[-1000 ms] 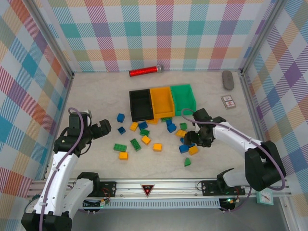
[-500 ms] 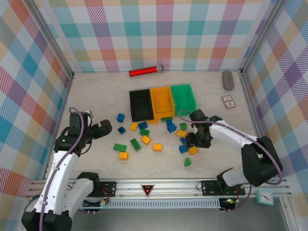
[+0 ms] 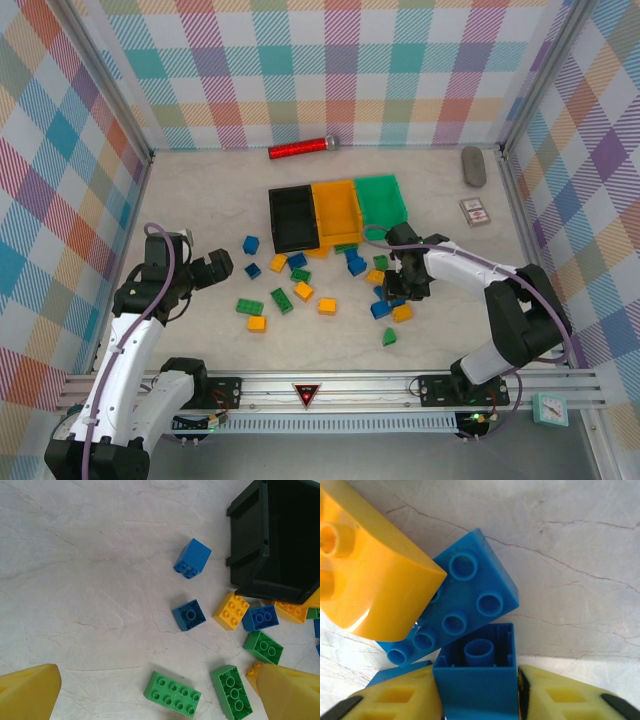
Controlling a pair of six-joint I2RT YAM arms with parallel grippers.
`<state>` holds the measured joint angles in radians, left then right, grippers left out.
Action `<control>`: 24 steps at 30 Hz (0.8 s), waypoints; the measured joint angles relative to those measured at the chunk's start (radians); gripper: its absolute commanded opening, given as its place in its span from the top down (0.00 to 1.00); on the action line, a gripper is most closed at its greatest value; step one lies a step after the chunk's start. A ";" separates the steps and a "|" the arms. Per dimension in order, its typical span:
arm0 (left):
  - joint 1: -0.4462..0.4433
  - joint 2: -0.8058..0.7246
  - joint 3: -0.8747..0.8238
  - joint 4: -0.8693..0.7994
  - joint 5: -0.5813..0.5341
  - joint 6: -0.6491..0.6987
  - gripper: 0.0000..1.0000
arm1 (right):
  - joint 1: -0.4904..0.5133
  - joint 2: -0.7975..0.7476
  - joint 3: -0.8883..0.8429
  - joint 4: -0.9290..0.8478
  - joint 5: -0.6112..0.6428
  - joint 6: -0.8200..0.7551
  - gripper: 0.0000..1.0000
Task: Sort the legos into containers by color
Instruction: Pick up the lego from the center of the table, then place the lego in the container.
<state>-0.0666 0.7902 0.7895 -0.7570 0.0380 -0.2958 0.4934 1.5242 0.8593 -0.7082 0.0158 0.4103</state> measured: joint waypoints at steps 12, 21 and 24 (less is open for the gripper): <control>0.000 0.000 0.000 0.000 0.006 0.000 0.00 | 0.005 -0.136 0.028 -0.061 0.031 -0.003 0.75; 0.000 0.000 0.000 0.000 0.007 0.000 0.00 | -0.029 -0.101 0.280 -0.065 0.055 -0.038 0.75; 0.000 0.000 0.000 0.000 0.008 0.000 0.00 | -0.066 0.019 0.410 -0.040 0.055 -0.057 0.75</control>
<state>-0.0666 0.7902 0.7891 -0.7570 0.0456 -0.2955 0.4271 1.5433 1.2694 -0.7483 0.0704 0.3531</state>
